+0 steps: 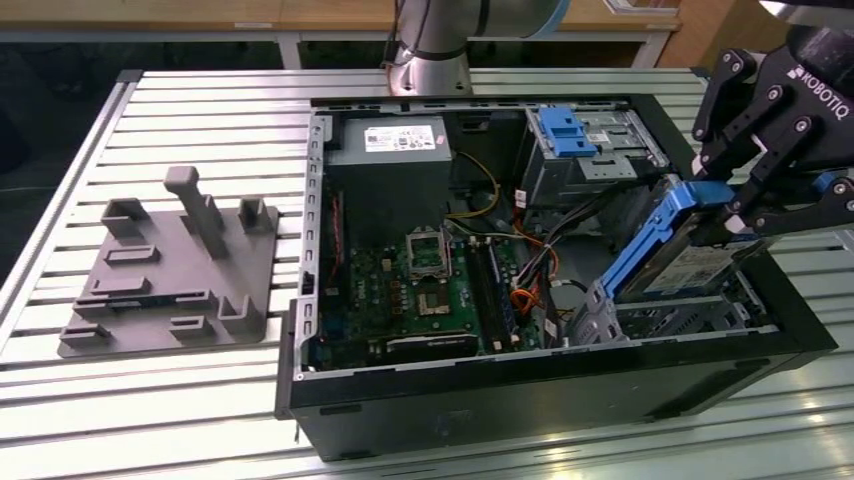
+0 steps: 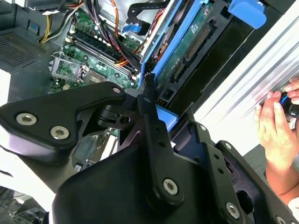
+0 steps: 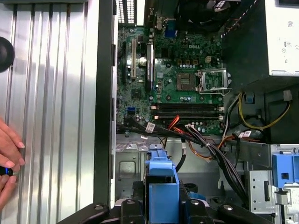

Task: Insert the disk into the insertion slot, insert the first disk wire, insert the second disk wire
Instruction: 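Insert the disk into the insertion slot, then insert the first disk wire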

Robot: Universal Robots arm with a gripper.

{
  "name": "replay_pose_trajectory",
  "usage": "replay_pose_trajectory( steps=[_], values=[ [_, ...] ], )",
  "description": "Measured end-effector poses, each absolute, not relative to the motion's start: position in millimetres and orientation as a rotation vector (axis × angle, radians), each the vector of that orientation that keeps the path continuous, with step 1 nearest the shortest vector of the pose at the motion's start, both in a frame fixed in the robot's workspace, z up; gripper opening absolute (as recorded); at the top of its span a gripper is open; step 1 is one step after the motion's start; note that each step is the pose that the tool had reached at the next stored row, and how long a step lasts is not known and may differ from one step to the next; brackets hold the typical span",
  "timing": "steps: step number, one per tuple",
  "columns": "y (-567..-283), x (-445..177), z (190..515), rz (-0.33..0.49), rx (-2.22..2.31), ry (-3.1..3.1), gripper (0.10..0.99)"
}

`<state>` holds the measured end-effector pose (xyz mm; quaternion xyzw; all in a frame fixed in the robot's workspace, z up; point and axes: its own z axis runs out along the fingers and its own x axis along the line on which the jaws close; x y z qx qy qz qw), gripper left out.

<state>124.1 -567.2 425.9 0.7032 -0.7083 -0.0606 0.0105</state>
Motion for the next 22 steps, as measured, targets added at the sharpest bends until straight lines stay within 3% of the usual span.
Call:
replay_pose_trajectory(
  steps=[6,9,22],
  values=[
    [-567.8,126.9,415.8,-0.189,2.190,-2.215,0.376],
    [-567.9,129.9,414.1,-0.190,2.188,-2.216,0.498],
    [-567.8,130.1,414.1,-0.187,2.187,-2.215,0.498]
  ],
)
